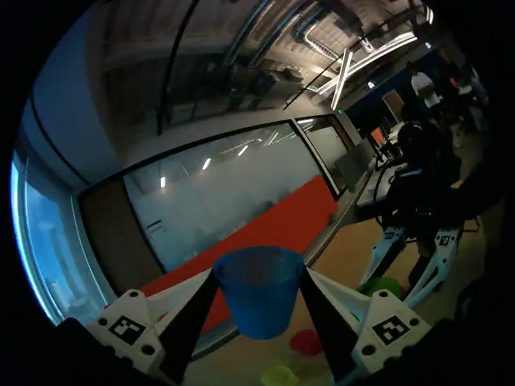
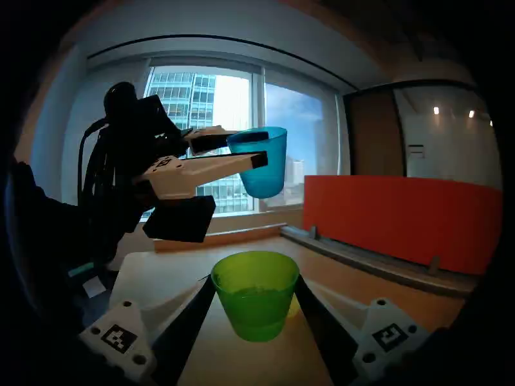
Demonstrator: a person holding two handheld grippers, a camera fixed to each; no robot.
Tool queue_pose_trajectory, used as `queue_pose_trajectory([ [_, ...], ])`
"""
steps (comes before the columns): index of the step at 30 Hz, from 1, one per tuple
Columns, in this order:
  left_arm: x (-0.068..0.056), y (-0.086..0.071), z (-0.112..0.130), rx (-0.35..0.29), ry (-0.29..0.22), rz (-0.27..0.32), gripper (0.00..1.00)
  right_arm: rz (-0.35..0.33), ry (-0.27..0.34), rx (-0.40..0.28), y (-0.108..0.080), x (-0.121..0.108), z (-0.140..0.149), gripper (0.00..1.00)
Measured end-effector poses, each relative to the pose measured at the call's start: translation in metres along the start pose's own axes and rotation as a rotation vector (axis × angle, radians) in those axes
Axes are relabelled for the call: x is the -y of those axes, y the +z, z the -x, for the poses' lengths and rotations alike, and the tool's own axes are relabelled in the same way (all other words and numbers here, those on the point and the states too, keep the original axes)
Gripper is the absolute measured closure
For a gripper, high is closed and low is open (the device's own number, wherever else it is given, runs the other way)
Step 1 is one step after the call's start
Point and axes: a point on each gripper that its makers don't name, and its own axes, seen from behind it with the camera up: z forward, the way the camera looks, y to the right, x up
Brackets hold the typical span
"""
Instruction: Pour water
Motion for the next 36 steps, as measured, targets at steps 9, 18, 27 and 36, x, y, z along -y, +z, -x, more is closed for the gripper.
queue_pose_trajectory([
  [9,0.003,0.002,0.005,0.002,-0.212,0.026,0.14,0.004,-0.001,-0.009,-0.001,0.0,-0.005,0.09],
  [18,0.002,0.007,0.01,0.004,-0.383,0.043,0.14,0.006,-0.003,-0.013,-0.002,0.0,-0.008,0.09],
  [27,-0.002,0.006,0.013,0.005,-0.439,0.06,0.14,0.005,-0.004,-0.014,-0.002,0.001,-0.011,0.09],
  [36,-0.006,0.003,0.026,0.033,-0.444,0.059,0.14,0.013,-0.004,-0.006,-0.004,0.0,-0.009,0.09],
])
